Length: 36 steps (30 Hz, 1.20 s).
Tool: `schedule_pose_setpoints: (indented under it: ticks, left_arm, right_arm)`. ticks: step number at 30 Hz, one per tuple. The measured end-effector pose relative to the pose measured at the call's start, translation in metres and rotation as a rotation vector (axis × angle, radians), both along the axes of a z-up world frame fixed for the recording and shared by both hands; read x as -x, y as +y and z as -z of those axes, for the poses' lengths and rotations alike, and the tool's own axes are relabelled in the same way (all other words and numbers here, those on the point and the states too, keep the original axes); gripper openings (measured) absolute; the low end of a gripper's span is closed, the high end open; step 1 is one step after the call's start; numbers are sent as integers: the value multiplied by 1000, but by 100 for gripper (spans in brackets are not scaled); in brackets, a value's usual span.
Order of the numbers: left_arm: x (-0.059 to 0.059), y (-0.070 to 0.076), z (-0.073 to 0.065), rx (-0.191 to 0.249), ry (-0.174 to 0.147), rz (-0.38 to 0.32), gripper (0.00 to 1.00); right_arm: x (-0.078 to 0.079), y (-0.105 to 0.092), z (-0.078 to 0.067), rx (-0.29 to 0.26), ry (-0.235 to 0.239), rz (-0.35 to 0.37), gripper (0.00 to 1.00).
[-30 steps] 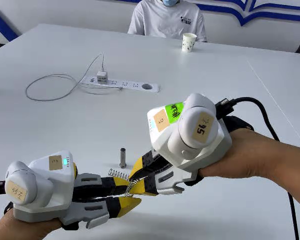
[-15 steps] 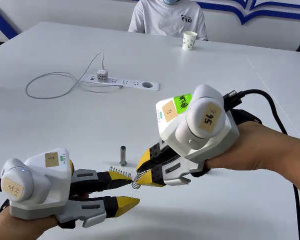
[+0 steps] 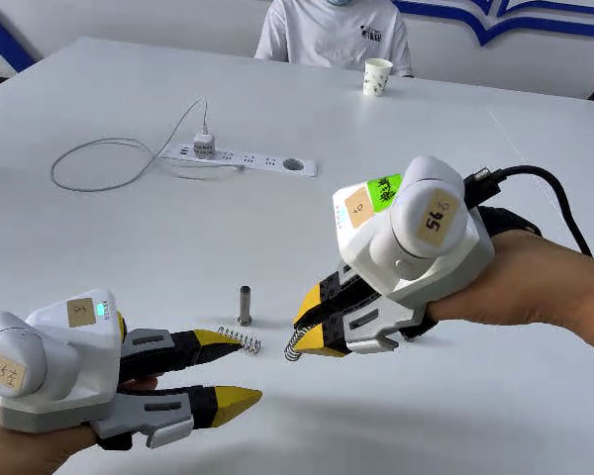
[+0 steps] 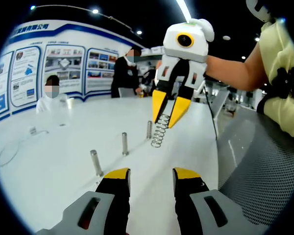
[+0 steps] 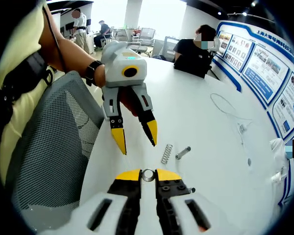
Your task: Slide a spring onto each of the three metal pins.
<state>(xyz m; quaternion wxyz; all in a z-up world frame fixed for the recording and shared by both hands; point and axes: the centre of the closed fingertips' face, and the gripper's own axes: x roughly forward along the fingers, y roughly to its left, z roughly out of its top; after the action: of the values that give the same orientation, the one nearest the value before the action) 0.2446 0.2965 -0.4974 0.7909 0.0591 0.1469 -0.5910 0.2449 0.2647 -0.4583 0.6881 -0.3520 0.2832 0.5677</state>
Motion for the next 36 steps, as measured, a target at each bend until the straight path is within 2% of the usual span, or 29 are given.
schedule_pose_setpoints:
  ticks: [18, 36]
  left_arm:
    - [-4, 16, 4, -7, 15, -66, 41]
    - [-4, 20, 7, -10, 25, -80, 42]
  right_arm:
    - [-20, -22, 0, 21, 5, 61, 12]
    - [-62, -46, 0, 55, -4, 140, 12]
